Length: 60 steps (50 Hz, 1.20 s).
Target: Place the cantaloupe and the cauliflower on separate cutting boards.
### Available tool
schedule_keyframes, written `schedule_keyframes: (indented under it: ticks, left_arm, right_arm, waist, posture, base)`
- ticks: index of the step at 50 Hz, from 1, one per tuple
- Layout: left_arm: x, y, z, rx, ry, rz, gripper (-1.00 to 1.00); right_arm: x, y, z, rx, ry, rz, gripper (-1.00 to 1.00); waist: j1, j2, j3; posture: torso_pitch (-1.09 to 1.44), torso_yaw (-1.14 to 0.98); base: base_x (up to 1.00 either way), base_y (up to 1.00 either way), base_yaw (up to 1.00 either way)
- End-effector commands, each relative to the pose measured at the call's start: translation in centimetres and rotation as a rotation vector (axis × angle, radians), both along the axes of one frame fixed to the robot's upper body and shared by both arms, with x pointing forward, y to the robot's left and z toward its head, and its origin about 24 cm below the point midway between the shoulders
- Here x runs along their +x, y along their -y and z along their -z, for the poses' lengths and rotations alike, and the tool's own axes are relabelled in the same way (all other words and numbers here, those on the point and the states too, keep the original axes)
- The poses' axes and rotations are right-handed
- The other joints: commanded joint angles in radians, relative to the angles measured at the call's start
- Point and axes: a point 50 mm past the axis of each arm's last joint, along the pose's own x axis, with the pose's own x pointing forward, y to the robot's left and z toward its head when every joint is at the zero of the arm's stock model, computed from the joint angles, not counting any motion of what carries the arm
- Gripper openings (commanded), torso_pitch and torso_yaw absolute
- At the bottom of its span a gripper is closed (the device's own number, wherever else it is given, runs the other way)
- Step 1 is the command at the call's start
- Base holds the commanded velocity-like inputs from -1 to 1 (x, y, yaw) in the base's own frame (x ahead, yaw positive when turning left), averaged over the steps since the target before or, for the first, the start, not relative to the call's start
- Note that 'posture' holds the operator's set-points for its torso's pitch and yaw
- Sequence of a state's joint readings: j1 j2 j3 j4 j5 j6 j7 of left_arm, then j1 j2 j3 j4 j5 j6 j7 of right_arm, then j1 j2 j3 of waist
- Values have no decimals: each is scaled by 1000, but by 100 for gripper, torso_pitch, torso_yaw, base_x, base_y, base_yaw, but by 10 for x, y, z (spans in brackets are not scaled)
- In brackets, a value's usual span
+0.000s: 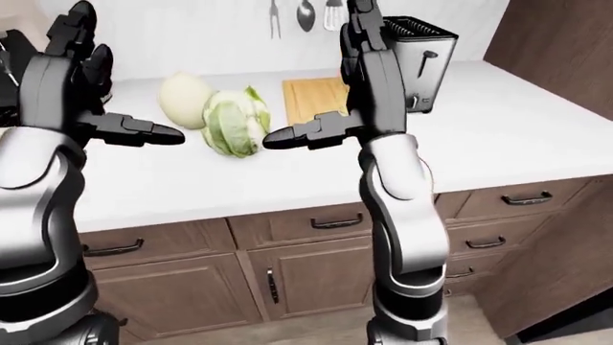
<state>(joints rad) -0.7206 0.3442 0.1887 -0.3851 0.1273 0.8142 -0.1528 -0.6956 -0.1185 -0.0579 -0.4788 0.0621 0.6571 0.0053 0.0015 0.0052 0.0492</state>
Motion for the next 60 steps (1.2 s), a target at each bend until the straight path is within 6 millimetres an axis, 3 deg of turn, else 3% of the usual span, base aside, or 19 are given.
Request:
schedule_keyframes:
  ticks: [1,7,9,10,12,16,21,23,24,27,33,35,37,47,52,53,57,59,60]
  left_arm:
    - [-4,2,-13,13,68,4,100]
    - [-3,2,-14,15,69,5,100]
    - [-3,2,-15,16,70,5,100]
    - [-3,2,-16,17,69,5,100]
    - [-3,2,-17,18,71,5,100]
    - [-7,1,-22,25,79,-2,100]
    - [-16,-2,-23,34,83,-24,100]
    - [-19,-3,-24,32,86,-31,100]
    - [-22,-3,-26,35,89,-33,100]
    - [-36,-5,-33,47,100,-46,100]
    - [-57,-14,-42,71,104,-78,100]
    - [-60,-15,-44,74,109,-81,100]
    - [-60,-16,-42,76,106,-83,100]
    - [-57,-15,-41,77,105,-83,100]
    - [-58,-14,-41,76,105,-80,100]
    - [-57,-14,-40,74,105,-79,100]
    - [-56,-14,-39,74,102,-78,100]
    - [-55,-13,-39,75,101,-77,100]
    - [-55,-13,-39,73,101,-77,100]
  right_arm:
    - [-4,1,-9,3,51,2,100]
    - [-5,1,-10,3,48,1,100]
    - [-5,1,-11,2,49,0,100]
    - [-5,0,-11,0,51,-1,100]
    - [-6,0,-6,4,52,-4,100]
    - [-5,1,-7,7,48,-3,100]
    - [-6,2,-9,28,52,-7,100]
    - [-6,1,-9,18,56,-7,100]
    - [-7,0,-9,17,56,-19,100]
    - [-8,-1,-3,2,64,-18,100]
    - [-6,-5,-14,-6,81,-27,100]
    - [-8,-5,-10,-7,81,-34,100]
    - [-8,-6,-9,-12,81,-33,100]
    - [-7,-5,-6,-12,79,-35,100]
    - [-5,-3,-8,-7,76,-9,100]
    - [-5,-3,-15,0,80,-9,100]
    - [-5,-2,-15,-1,79,-4,100]
    - [-6,-2,-11,-9,78,-7,100]
    - [-7,-3,-15,-6,80,-9,100]
  waist:
    - [-2,7,-12]
    - [3,-23,-34]
    - [7,-57,-39]
    - [5,-26,-33]
    - [9,-63,-26]
    - [8,-64,-30]
    - [-1,-6,-24]
    - [2,60,-38]
    - [-13,20,-33]
    - [-5,48,-19]
    - [-4,24,-28]
    - [-6,2,-28]
    - [-6,-54,-37]
    - [7,-6,-27]
    - [-28,87,-35]
    - [-21,45,-11]
    - [-14,26,-31]
    - [-9,-32,-21]
    - [-10,-11,-23]
  posture:
    - [0,0]
    - [0,0]
    - [0,0]
    - [0,0]
    - [0,0]
    - [0,0]
    - [0,0]
    - [0,0]
    - [0,0]
    - [0,0]
    - [0,0]
    - [0,0]
    - [0,0]
    - [0,0]
    - [0,0]
    - [0,0]
    - [0,0]
    - [0,0]
    - [0,0]
  base:
    - [39,12,0]
    - [30,4,0]
    - [25,0,0]
    - [25,8,0]
    - [25,36,0]
    - [24,34,0]
    - [5,10,0]
    - [0,0,0]
    - [0,0,0]
    - [0,0,0]
    - [0,0,16]
    - [0,0,23]
    - [0,0,23]
    - [0,0,49]
    - [0,0,16]
    - [0,0,0]
    - [0,10,0]
    - [0,34,0]
    - [0,34,0]
